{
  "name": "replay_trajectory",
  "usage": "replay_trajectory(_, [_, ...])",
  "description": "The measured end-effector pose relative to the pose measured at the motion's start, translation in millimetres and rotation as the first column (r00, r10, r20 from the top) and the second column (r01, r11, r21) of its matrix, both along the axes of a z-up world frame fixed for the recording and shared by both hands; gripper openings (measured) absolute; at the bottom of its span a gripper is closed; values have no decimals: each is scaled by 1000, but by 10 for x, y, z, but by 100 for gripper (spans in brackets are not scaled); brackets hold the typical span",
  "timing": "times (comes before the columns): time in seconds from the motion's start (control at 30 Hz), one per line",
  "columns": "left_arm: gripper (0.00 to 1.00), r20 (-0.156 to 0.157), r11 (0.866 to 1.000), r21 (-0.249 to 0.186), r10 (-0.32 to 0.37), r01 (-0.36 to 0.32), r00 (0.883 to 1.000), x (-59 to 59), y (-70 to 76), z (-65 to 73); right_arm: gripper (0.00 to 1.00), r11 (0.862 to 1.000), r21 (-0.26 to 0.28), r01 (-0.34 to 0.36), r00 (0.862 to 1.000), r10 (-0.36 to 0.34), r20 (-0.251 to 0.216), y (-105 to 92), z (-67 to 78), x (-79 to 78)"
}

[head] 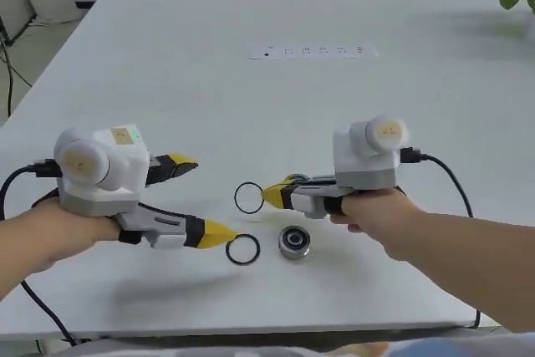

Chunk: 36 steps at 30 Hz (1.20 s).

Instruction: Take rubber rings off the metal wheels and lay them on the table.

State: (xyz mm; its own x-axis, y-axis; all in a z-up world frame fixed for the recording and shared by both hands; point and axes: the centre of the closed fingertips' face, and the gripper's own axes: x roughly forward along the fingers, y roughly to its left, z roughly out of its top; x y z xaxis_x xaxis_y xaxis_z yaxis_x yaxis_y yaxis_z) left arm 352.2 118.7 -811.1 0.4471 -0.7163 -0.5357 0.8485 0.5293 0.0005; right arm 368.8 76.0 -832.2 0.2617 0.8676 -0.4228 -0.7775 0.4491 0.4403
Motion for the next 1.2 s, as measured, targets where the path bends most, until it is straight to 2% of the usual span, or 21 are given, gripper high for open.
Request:
replay_trajectory(0.23, [80, -4, 1000, 0, 11, -11, 1000, -16, 41, 3, 0, 999, -47, -19, 1000, 19, 8, 21, -97, -17])
replay_trajectory(0.4, [80, -4, 1000, 2, 16, -16, 1000, -13, 56, 7, 0, 996, -79, -36, 998, 40, 45, 24, -128, -22])
replay_trajectory(0.5, [80, -6, 1000, 5, 18, -18, 1000, -12, 67, -2, 5, 994, -100, -44, 996, 51, 67, 17, -150, -22])
replay_trajectory(0.8, [80, -10, 1000, 11, 17, -17, 1000, 4, 62, 11, 17, 996, -76, -46, 993, 53, 101, 15, -48, -8])
replay_trajectory(1.2, [79, -20, 1000, 8, -1, 1, 1000, 30, -39, 11, 24, 999, -43, -20, 990, 26, 136, -135, 124, 70])
